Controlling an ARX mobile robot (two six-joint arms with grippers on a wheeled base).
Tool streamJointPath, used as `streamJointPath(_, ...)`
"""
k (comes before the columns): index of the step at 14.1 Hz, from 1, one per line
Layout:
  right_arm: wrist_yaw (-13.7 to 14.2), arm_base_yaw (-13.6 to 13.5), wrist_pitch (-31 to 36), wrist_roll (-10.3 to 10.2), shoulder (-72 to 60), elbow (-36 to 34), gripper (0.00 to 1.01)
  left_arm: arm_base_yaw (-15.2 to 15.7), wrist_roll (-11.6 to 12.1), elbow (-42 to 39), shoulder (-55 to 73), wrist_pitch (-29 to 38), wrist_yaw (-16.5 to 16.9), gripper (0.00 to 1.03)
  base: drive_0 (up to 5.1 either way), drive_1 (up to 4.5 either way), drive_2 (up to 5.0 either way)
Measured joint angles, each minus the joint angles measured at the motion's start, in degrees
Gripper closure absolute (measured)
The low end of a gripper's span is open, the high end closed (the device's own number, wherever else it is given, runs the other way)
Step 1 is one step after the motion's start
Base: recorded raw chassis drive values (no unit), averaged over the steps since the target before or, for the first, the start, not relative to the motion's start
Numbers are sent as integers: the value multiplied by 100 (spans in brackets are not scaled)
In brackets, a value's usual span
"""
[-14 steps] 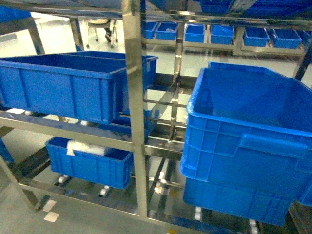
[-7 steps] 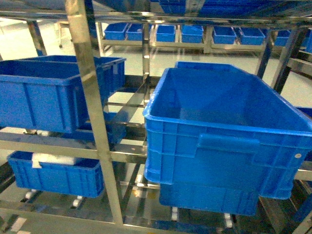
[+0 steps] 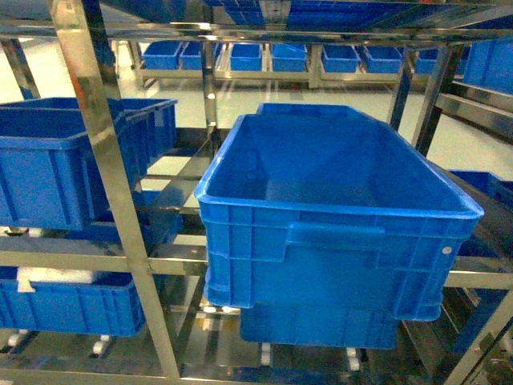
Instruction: Pick red block from blue box to shelf
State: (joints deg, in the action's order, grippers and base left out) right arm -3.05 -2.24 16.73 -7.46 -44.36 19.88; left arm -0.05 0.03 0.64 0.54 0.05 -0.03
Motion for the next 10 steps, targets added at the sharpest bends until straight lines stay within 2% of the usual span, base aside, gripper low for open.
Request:
streamJointPath(8,0,0,-37,0,-31,0,75,0,-2,0,0,-28,0,5,3,434,-428)
streamJointPath(10,-2,0,-13,0,-20,0,75,0,0,0,0,-28,2,5,13,259,-232)
